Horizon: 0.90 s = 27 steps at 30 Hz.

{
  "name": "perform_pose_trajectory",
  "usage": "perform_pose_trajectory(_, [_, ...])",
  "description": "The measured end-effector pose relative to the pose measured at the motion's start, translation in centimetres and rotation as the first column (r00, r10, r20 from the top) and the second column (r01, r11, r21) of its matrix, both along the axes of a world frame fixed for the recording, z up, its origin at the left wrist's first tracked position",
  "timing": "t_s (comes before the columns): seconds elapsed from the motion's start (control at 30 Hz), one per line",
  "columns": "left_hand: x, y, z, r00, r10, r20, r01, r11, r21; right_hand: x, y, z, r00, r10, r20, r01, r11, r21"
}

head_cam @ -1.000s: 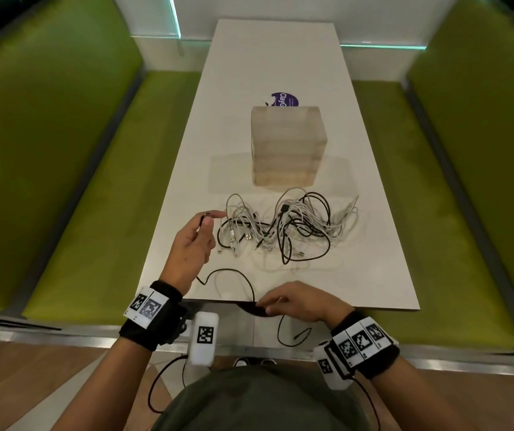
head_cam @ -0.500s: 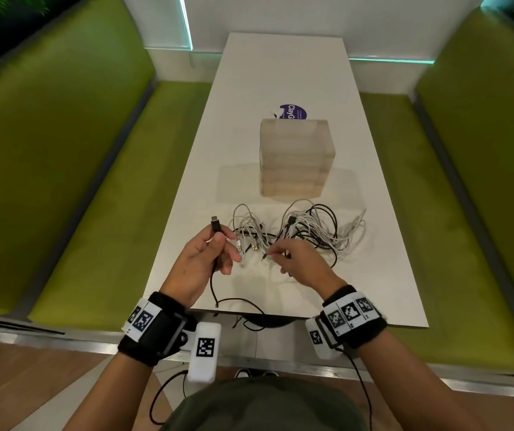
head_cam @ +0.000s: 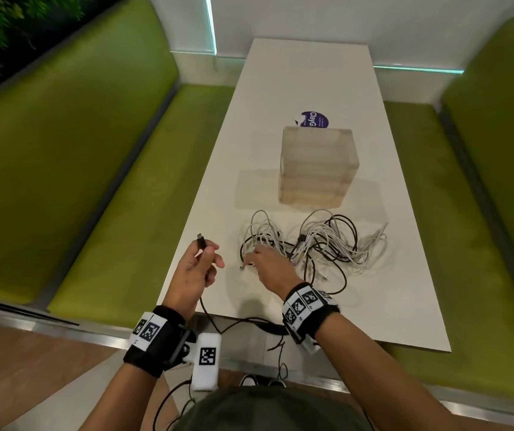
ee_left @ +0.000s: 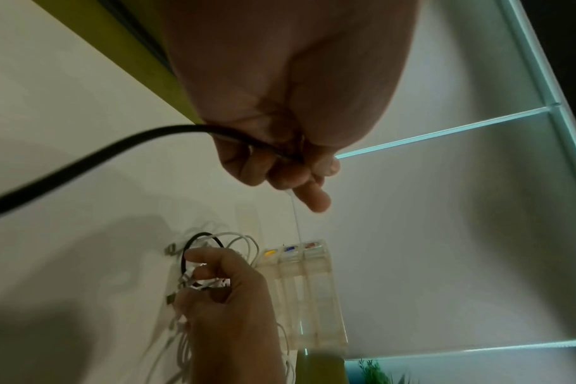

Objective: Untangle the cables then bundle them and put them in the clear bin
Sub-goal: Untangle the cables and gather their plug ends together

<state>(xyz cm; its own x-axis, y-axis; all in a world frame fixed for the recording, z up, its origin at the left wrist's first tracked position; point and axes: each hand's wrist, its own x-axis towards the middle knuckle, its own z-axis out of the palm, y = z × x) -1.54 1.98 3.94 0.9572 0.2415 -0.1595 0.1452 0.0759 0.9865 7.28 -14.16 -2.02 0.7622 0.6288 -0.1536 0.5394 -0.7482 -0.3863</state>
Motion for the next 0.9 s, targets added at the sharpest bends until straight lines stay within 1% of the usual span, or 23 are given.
perform_pose_trajectory(0.07, [0.2,0.2,-0.4,1.000,0.010,-0.005,-0.010,1.000,-0.026,0.7,-0.5,-0.2,0.998,0.056,0.014,-0.056,0.998,0.004])
perform_pose_trajectory(0.17, [0.5,0.1,-1.0,1.000,-0.006,-0.008,0.006,0.998,-0.060,1.2,-1.9,0.0,0.993,0.112,-0.046,-0.111,0.994,0.013])
perform_pose_trajectory(0.23, [0.7,-0.1,-1.3,1.000,-0.021,-0.012,0.020,0.996,-0.082,1.3,-2.8,0.0,0.990,0.131,-0.043,-0.130,0.991,0.012])
perform_pose_trajectory(0.33, [0.9,-0.3,-1.4,0.998,-0.061,-0.034,0.058,0.996,-0.073,1.6,-3.5,-0.1,0.988,0.150,-0.032,-0.151,0.988,-0.013])
perform_pose_trajectory(0.47, [1.1,-0.4,-1.5,0.995,-0.094,-0.037,0.093,0.995,-0.024,2.0,-4.0,0.6,0.981,0.172,-0.089,-0.175,0.984,-0.036])
perform_pose_trajectory(0.57, [1.3,-0.8,-1.4,0.996,-0.083,-0.023,0.082,0.996,-0.040,2.0,-4.4,0.1,0.982,0.188,-0.008,-0.188,0.980,-0.067])
perform_pose_trajectory(0.6, [1.4,-0.9,-1.4,0.997,-0.076,-0.023,0.074,0.995,-0.060,2.0,-4.5,-0.1,0.985,0.173,0.011,-0.173,0.984,-0.040])
perform_pose_trajectory(0.63, [1.4,-1.0,-1.4,0.997,-0.068,-0.025,0.066,0.995,-0.078,2.0,-4.5,-0.1,0.989,0.147,0.014,-0.148,0.989,0.025])
perform_pose_trajectory(0.67, [1.6,-1.2,-1.4,0.998,-0.060,-0.024,0.058,0.994,-0.093,2.0,-4.3,0.1,0.994,0.105,0.009,-0.106,0.985,0.134])
perform_pose_trajectory(0.7, [1.7,-1.3,-1.5,0.998,-0.056,-0.022,0.054,0.992,-0.111,1.8,-4.1,0.9,0.999,0.035,-0.037,-0.024,0.963,0.269])
perform_pose_trajectory(0.73, [2.0,-1.6,-1.6,0.998,-0.054,-0.018,0.052,0.990,-0.129,1.6,-3.8,1.8,0.992,-0.034,-0.121,0.081,0.907,0.414])
perform_pose_trajectory(0.77, [2.1,-1.9,-1.7,0.998,-0.055,-0.011,0.053,0.988,-0.143,1.2,-3.5,2.8,0.972,-0.083,-0.220,0.192,0.820,0.539])
perform_pose_trajectory(0.8, [2.4,-2.3,-1.8,0.998,-0.056,0.000,0.055,0.987,-0.151,0.9,-3.1,3.8,0.942,-0.109,-0.316,0.294,0.720,0.629])
perform_pose_trajectory(0.83, [2.6,-2.8,-1.8,0.998,-0.057,0.014,0.058,0.985,-0.160,0.6,-2.7,4.6,0.910,-0.112,-0.399,0.376,0.628,0.681])
perform_pose_trajectory(0.87, [2.9,-3.3,-1.7,0.998,-0.056,0.028,0.059,0.984,-0.166,0.4,-2.3,5.3,0.879,-0.099,-0.467,0.439,0.553,0.708])
perform_pose_trajectory(0.9, [3.1,-3.9,-1.7,0.997,-0.063,0.043,0.069,0.983,-0.171,0.3,-2.1,5.7,0.849,-0.086,-0.521,0.490,0.496,0.717])
